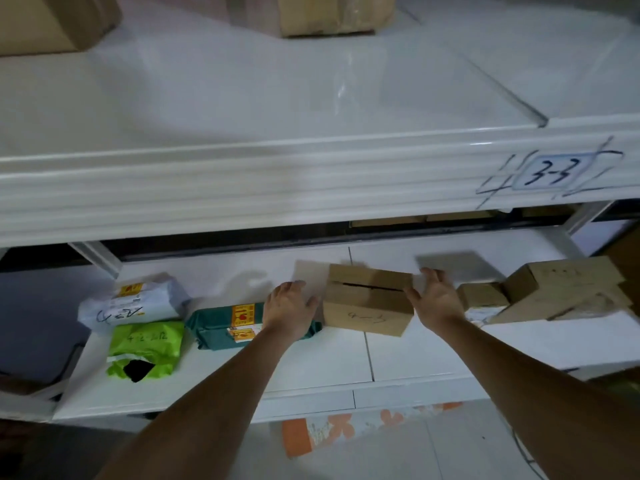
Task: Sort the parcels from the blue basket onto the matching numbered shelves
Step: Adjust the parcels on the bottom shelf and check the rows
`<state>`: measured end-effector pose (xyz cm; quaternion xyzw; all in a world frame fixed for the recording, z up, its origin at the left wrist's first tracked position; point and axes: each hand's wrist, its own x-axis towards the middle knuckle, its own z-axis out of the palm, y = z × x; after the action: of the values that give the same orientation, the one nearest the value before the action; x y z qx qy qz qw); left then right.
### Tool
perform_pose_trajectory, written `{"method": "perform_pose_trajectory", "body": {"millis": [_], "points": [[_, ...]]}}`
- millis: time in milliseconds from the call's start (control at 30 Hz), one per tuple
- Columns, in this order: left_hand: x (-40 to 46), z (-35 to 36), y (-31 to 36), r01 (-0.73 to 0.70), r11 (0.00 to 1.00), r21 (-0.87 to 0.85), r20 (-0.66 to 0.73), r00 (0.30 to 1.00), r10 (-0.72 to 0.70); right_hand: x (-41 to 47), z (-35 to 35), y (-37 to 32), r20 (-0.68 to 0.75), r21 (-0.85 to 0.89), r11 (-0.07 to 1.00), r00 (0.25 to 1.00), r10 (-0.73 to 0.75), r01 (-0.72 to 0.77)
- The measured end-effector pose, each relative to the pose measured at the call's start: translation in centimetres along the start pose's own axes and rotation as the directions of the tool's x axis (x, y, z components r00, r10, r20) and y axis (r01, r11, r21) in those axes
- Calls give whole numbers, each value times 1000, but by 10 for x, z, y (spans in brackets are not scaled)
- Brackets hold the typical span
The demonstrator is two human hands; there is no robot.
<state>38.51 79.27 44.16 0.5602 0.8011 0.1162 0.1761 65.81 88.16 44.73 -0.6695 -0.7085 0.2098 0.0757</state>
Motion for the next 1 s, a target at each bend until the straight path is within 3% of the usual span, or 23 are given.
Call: {"method": "perform_pose_trajectory", "body": {"millis": [100, 267, 600, 867, 1000], "points": [[4, 16, 33, -66, 998, 13, 19, 998, 66, -3, 0, 18, 115, 57, 992, 988, 101, -108], [9, 39, 51, -133, 987, 95, 41, 991, 130, -4, 13, 22, 307, 192, 972, 949, 69, -133], [-10, 42, 53, -76, 945, 318, 89, 995, 50, -1, 22, 23, 296, 291, 953, 955, -8, -82], [-22, 42, 53, -68, 944, 322, 70, 996, 48, 2, 28, 25, 301, 256, 966, 953, -35, -45], [-34, 34, 52, -61, 959, 277, 68, 997, 44, -1, 20, 23, 297, 156, 987, 955, -13, -35]]}}
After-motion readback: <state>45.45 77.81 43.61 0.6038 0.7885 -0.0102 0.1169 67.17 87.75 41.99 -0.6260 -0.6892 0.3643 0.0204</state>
